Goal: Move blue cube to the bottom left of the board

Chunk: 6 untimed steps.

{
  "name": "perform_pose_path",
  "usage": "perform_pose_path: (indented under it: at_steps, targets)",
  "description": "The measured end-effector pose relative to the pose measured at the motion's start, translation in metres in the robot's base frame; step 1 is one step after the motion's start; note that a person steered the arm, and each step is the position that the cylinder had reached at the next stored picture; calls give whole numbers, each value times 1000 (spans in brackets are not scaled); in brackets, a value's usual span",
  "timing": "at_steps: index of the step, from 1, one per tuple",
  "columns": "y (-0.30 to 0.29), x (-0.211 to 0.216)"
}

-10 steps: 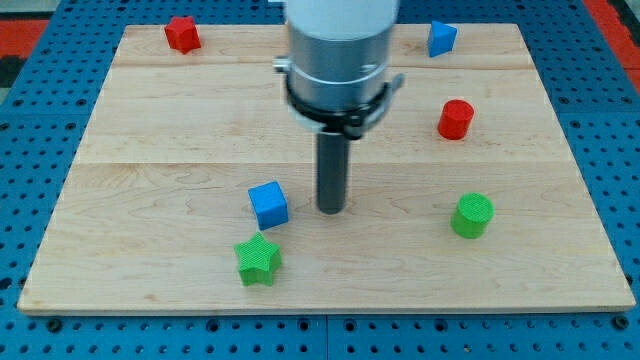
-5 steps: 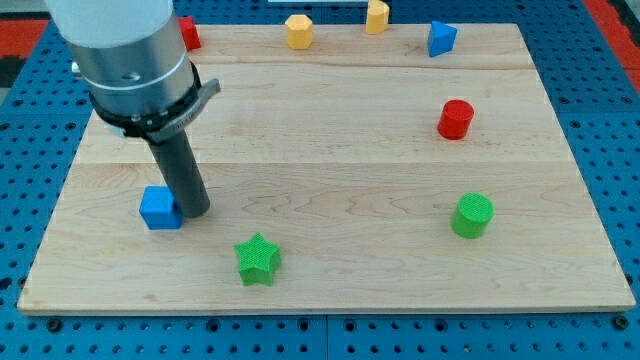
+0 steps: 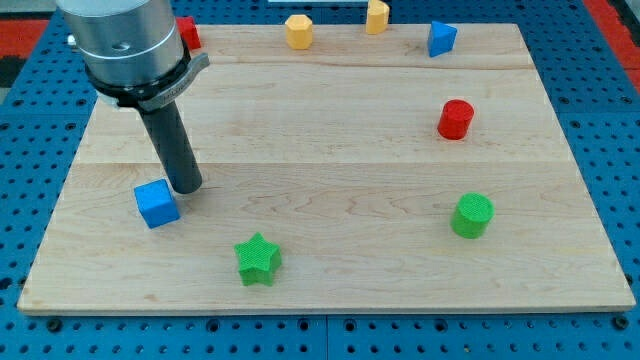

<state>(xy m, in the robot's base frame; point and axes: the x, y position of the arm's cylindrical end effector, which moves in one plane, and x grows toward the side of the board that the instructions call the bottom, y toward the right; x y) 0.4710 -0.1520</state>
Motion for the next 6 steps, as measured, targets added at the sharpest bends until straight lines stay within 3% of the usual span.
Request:
perform_pose_path:
  at_steps: [3, 6]
  targets:
    - [-45, -20]
    - [11, 30]
